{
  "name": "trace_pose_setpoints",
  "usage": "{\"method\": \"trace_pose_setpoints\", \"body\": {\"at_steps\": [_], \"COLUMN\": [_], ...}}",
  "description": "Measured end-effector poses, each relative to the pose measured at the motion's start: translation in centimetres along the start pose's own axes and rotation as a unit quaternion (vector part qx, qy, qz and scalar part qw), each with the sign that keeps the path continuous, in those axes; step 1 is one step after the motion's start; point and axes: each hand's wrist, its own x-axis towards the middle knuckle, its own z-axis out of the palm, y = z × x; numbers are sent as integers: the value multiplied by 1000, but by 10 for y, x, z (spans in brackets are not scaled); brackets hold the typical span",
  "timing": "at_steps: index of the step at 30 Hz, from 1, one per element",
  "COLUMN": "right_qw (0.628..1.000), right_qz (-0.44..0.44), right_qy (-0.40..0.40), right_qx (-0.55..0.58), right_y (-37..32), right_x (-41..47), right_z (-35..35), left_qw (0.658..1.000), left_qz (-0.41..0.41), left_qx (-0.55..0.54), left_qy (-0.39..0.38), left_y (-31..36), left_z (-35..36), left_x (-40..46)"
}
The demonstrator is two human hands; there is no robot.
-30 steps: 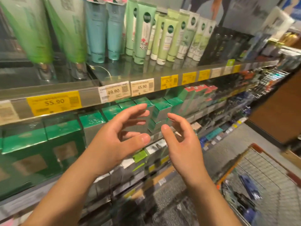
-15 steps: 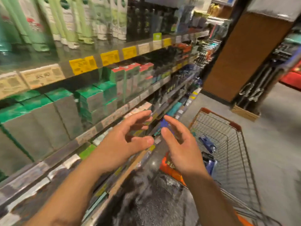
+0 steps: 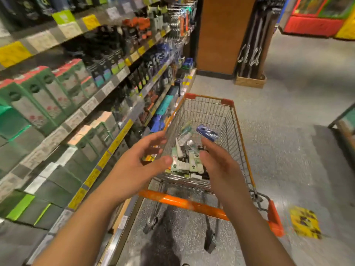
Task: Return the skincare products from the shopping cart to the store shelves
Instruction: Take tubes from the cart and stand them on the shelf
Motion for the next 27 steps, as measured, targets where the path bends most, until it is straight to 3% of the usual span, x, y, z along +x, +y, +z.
{"method": "trace_pose_setpoints", "body": {"at_steps": [11, 27], "right_qw": [998, 986], "right_qz": [40, 135], "right_qy": [46, 84], "right_qx": [8, -58], "right_y": [23, 25], "right_x": [24, 149], "right_z": [-46, 7], "left_qw": [999, 983], "left_qz": [-42, -84], "left_qx": [-4, -146], "left_qy": [-18, -74], "left_y": [-2, -77], "left_z": [38, -11], "left_x": [47, 190]}}
